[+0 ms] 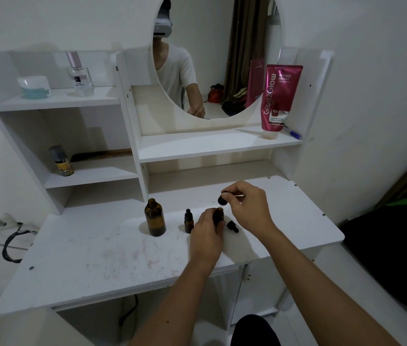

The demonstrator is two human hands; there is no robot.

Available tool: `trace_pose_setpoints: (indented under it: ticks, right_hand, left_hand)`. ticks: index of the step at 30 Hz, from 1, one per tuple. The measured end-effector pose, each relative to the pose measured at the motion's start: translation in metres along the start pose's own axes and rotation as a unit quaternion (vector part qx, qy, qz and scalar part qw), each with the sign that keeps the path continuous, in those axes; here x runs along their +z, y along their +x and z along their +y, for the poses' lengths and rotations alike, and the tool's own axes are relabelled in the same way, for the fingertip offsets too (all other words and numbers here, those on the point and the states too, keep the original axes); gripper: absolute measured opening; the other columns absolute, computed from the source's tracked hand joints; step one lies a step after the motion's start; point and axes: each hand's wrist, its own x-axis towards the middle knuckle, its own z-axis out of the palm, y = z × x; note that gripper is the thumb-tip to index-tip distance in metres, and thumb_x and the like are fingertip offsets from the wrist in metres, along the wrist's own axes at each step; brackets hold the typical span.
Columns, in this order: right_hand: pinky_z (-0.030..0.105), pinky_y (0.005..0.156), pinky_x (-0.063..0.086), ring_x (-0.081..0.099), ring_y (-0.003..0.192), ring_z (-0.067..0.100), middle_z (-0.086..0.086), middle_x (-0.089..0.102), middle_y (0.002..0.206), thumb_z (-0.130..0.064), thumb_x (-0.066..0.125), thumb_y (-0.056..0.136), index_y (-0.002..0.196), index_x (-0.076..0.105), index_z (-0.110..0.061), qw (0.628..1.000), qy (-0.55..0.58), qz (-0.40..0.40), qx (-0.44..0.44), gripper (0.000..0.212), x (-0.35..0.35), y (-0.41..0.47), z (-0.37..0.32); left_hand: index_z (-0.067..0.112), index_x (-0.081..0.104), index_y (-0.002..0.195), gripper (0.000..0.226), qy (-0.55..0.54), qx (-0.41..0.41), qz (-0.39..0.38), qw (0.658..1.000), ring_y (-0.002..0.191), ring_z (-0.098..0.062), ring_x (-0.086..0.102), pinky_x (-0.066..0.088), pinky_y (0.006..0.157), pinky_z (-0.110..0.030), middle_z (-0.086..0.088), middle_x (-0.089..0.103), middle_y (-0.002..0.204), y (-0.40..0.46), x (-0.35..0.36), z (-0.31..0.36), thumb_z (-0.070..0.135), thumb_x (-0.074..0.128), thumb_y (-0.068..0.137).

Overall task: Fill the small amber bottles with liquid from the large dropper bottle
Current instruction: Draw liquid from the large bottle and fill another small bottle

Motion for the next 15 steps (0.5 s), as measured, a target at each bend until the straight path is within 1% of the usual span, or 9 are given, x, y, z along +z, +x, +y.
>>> trace_pose_setpoints:
  ticks: [3, 5, 7, 9, 11, 12, 15]
  right_hand:
    - [0.007, 0.077, 0.052, 0.071, 0.085, -0.001, -0.007, 0.077, 0.086, -0.005, 0.073, 0.093, 0.086, 0.077, -0.013, 1.0, 0.004, 0.015, -0.001, 0.012, 0.001, -0.003, 0.0]
    - [0.007, 0.077, 0.052, 0.071, 0.087, -0.004, -0.008, 0.076, 0.089, -0.007, 0.073, 0.094, 0.09, 0.077, -0.015, 1.0, 0.013, 0.009, 0.007, 0.011, 0.002, -0.004, -0.001]
    - [0.007, 0.078, 0.053, 0.071, 0.09, -0.003, -0.008, 0.077, 0.093, -0.009, 0.072, 0.095, 0.095, 0.078, -0.016, 1.0, 0.02, 0.0, 0.009, 0.009, 0.002, -0.005, -0.002]
    - [0.006, 0.079, 0.052, 0.07, 0.089, -0.006, -0.012, 0.075, 0.094, -0.008, 0.072, 0.095, 0.098, 0.078, -0.016, 1.0, 0.026, 0.01, 0.003, 0.01, 0.0, -0.006, -0.006]
    - [0.005, 0.078, 0.051, 0.069, 0.089, -0.009, -0.016, 0.073, 0.093, -0.008, 0.072, 0.096, 0.1, 0.078, -0.016, 0.999, 0.031, 0.032, -0.007, 0.011, -0.004, -0.007, -0.012]
    - [0.004, 0.075, 0.051, 0.069, 0.089, -0.008, -0.016, 0.073, 0.093, -0.009, 0.071, 0.096, 0.101, 0.077, -0.017, 0.998, 0.035, 0.041, -0.01, 0.011, -0.006, -0.007, -0.015]
    - [0.004, 0.059, 0.05, 0.071, 0.093, -0.001, -0.008, 0.077, 0.097, -0.015, 0.072, 0.097, 0.104, 0.077, -0.018, 0.998, 0.04, 0.053, -0.007, 0.01, -0.014, -0.005, -0.026]
  left_hand:
    - [0.024, 0.061, 0.124, 0.021, 0.003, 0.003, 0.001, 1.0, 0.103, -0.009, 0.063, 0.056, 0.09, -0.03, 0.008, 0.066, 0.119, 0.0, -0.001, 0.001, 0.025, 0.055, 0.104]
    - [0.022, 0.061, 0.125, 0.022, 0.0, 0.001, -0.001, 1.0, 0.105, -0.01, 0.063, 0.056, 0.091, -0.03, 0.007, 0.066, 0.119, 0.001, -0.001, 0.001, 0.025, 0.054, 0.104]
    - [0.022, 0.059, 0.128, 0.024, -0.003, -0.006, -0.006, 1.0, 0.107, -0.011, 0.064, 0.056, 0.093, -0.033, 0.006, 0.066, 0.121, 0.0, -0.001, 0.001, 0.026, 0.054, 0.104]
    - [0.021, 0.052, 0.138, 0.035, -0.004, -0.019, -0.012, 1.0, 0.117, -0.016, 0.063, 0.055, 0.098, -0.037, 0.003, 0.065, 0.128, -0.001, -0.002, 0.001, 0.028, 0.055, 0.104]
    - [0.019, 0.043, 0.149, 0.049, -0.003, -0.034, -0.021, 0.999, 0.128, -0.017, 0.057, 0.05, 0.105, -0.037, 0.001, 0.06, 0.139, -0.003, -0.003, 0.002, 0.032, 0.055, 0.103]
    - [0.019, 0.039, 0.152, 0.053, -0.005, -0.038, -0.023, 0.999, 0.132, -0.017, 0.054, 0.048, 0.108, -0.037, 0.001, 0.057, 0.143, -0.005, -0.004, 0.003, 0.034, 0.055, 0.103]
    - [0.02, 0.034, 0.155, 0.058, -0.014, -0.035, -0.036, 0.999, 0.138, -0.018, 0.049, 0.046, 0.111, -0.039, 0.001, 0.051, 0.151, -0.01, -0.006, 0.002, 0.036, 0.055, 0.103]
